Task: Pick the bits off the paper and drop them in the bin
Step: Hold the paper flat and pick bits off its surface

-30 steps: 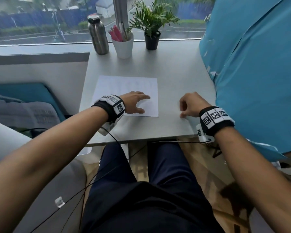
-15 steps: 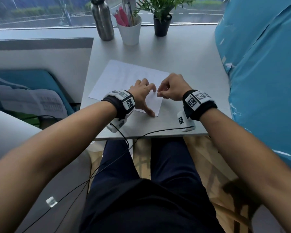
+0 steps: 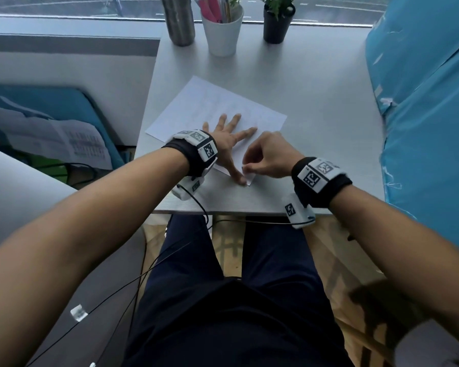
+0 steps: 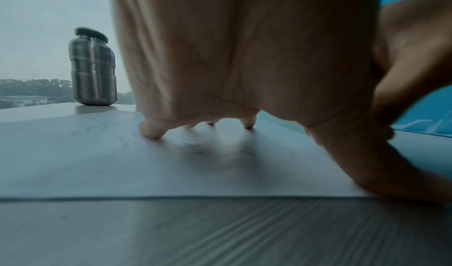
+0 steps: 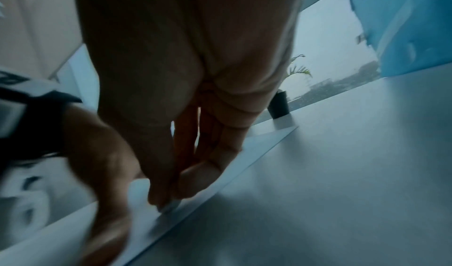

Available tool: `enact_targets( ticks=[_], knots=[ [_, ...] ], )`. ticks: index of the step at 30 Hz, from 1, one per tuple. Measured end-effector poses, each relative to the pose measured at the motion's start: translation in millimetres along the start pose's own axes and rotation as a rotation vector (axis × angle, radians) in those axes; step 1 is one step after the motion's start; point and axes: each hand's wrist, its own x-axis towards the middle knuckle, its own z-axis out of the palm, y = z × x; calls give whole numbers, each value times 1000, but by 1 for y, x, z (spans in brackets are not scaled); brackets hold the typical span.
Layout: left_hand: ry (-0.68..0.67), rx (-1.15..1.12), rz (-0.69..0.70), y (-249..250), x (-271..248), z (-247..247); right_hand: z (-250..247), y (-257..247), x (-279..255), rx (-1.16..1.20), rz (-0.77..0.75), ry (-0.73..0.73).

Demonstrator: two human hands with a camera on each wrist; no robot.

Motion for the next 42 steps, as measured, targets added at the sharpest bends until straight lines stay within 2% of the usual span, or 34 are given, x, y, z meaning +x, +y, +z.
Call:
enact_targets(
  ticks=[4,5,8,9,12,13,14,17,18,21,22,26,30,31,34,35,39,42],
  knots=[
    [-4,-19,4,-1,1,-1,-16,13,13,6,108,161],
    [-4,-15,6,-2,2,0,-13,10,11,-1,96,143],
    [-2,9,18,-4,4,2,6,-8,-1,-13,-34,-41],
    [-1,8,21,-4,5,2,3,-6,0,-22,-24,-40],
    [-1,-3,19,-4,3,2,-19,14,13,-14,118,167],
    [-1,-1,18,-4,2,2,-20,17,13,-18,141,196],
    [-2,4,18,-4,3,3,-16,14,11,-27,130,176],
    [-4,20,21,-5,5,3,8,-6,-3,-55,4,-35],
    [-5,20,24,-5,4,3,7,-5,-1,-61,5,-38],
    [-9,10,27,-3,1,2,-10,10,10,-29,117,136],
    [-8,12,25,-3,1,2,-10,11,10,-33,119,152],
    [-7,31,34,-5,3,3,9,-9,-7,-73,-27,-65],
    [-10,21,34,-3,-1,2,-8,7,5,-25,106,150],
    [-12,20,34,-2,-1,2,-4,4,3,-27,99,134],
    [-15,33,43,-3,-1,4,16,-15,-11,-61,-7,-65],
    [-20,40,50,-3,-2,4,13,-13,-10,-60,-2,-74],
    [-46,75,102,-6,-12,3,-27,18,5,-14,201,174],
    [13,-2,117,-7,-15,3,-34,23,7,10,230,176]
  ],
)
